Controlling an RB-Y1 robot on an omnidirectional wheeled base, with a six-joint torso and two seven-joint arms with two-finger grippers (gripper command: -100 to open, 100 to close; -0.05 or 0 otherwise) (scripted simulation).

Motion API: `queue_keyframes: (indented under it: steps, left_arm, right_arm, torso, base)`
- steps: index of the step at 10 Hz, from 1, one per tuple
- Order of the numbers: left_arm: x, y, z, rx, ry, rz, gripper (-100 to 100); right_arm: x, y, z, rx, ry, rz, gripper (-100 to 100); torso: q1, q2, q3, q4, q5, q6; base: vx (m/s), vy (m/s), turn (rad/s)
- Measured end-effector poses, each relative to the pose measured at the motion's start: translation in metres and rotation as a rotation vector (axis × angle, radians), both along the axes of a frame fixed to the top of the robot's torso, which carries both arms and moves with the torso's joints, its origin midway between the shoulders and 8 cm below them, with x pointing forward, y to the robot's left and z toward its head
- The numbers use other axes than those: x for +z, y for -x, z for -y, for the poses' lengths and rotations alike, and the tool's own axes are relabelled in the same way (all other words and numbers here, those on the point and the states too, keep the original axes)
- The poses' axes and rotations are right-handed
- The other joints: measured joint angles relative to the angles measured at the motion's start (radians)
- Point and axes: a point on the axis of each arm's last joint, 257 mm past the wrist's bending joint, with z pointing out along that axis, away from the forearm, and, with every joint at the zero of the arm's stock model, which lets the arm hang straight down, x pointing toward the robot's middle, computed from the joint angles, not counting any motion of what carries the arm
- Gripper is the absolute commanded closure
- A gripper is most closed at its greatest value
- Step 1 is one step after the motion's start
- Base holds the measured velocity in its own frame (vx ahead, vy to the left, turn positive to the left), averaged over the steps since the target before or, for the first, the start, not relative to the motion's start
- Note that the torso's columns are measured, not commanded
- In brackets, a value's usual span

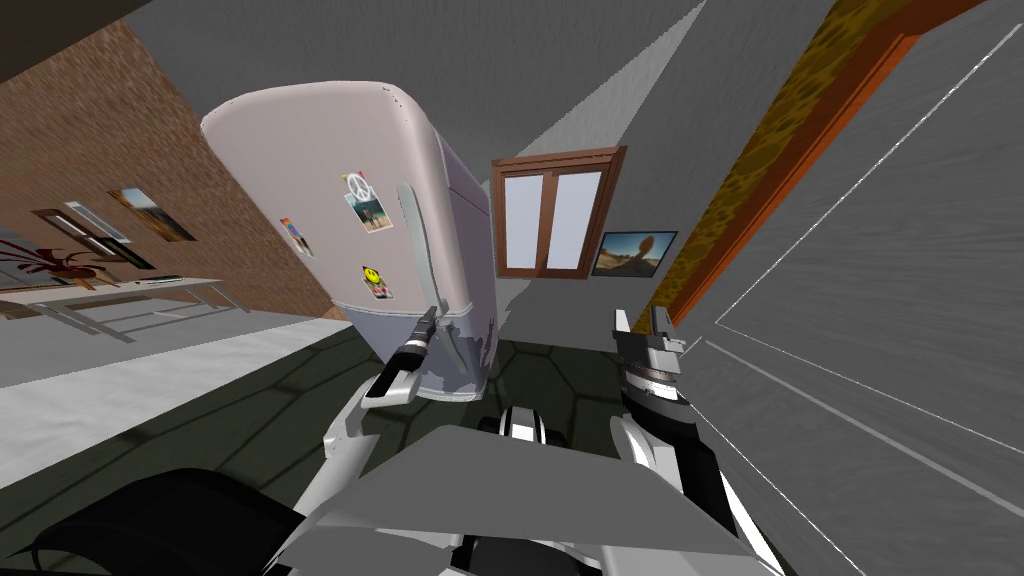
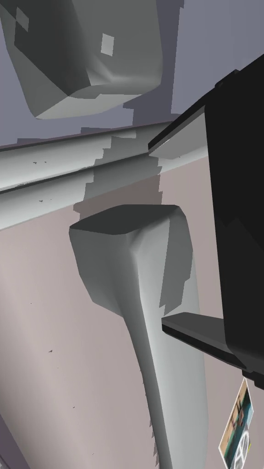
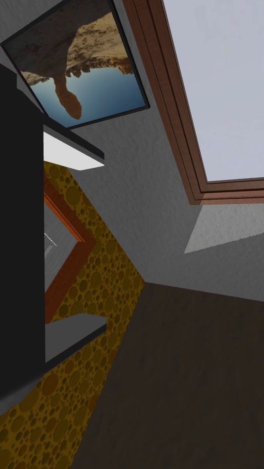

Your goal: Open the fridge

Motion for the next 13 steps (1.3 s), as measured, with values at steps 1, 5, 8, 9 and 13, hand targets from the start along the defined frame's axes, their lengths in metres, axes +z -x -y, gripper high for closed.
queue_keyframes:
  steps: [1,5,8,9,13]
  left_arm:
    - [0.0,0.0,-0.003,0.007,-0.002,-0.015,-100]
    - [0.0,-0.002,-0.019,0.039,-0.024,-0.083,-100]
    - [0.001,-0.003,-0.027,0.059,-0.04,-0.129,-100]
    - [0.003,-0.002,-0.029,0.065,-0.045,-0.143,-100]
    - [0.008,0.0,-0.042,0.099,-0.074,-0.206,-100]
  right_arm:
    - [0.0,0.0,0.0,0.0,0.0,0.0,0]
    - [0.0,0.0,0.0,0.0,0.0,0.0,0]
    - [0.0,0.0,0.0,0.0,0.0,0.0,0]
    - [0.0,0.0,0.0,0.0,0.0,0.0,0]
    - [0.0,0.0,0.0,0.0,0.0,0.0,0]
  torso:
    - [0.0,0.0,0.0,0.0,0.0,0.001]
    - [0.0,-0.001,0.0,-0.002,0.001,0.002]
    - [-0.001,-0.002,-0.001,-0.002,0.001,0.003]
    - [-0.001,-0.001,0.0,-0.002,0.001,0.003]
    - [-0.004,0.002,0.002,-0.001,0.0,0.004]
  base:
    - [0.001,-0.038,0.023]
    - [0.006,-0.052,0.035]
    - [0.002,-0.039,0.02]
    - [-0.001,-0.045,0.034]
    - [0.008,-0.051,0.03]
